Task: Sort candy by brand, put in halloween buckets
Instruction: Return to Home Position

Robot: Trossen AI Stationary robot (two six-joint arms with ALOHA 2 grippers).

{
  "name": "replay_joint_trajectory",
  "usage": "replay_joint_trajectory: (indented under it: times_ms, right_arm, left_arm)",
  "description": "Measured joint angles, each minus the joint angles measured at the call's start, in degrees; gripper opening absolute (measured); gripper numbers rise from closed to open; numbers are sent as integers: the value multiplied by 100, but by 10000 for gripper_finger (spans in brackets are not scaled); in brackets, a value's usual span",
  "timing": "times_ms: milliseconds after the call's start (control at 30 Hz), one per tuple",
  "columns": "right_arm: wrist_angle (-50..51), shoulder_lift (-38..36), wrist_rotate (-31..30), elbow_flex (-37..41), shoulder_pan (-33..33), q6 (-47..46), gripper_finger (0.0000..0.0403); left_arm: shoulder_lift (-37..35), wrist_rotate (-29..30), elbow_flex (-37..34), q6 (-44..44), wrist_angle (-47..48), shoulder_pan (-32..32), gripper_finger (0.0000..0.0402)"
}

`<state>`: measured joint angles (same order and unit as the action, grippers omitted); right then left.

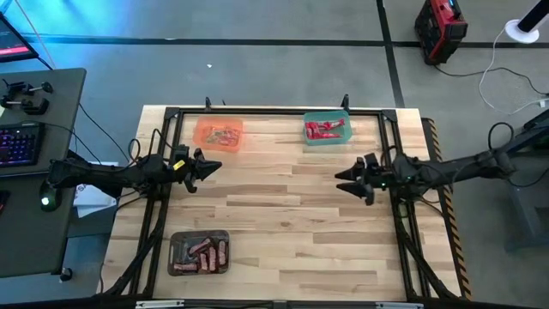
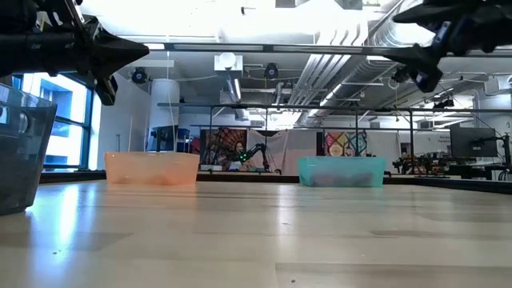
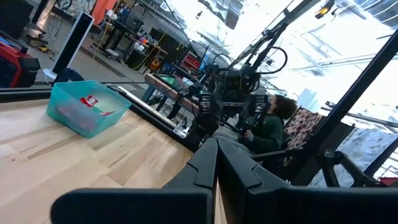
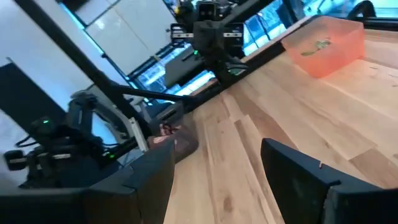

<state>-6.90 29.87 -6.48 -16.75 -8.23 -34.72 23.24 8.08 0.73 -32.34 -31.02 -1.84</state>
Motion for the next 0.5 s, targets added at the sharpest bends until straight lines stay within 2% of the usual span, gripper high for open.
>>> replay_joint_trajectory:
  times_ms: [200, 367, 500]
  right_arm:
    - [-337, -792, -264, 733, -81, -2, 231]
    - [-1352, -1159, -293, 1206, 87, 116, 231]
    - [-1168, -1238, -23, 1298, 337, 270, 231]
  left_arm:
    - [0, 0, 0, 0, -1, 0, 1]
    - [0, 0, 0, 0, -1, -1, 1]
    - [-1, 0, 0, 0, -1, 0, 1]
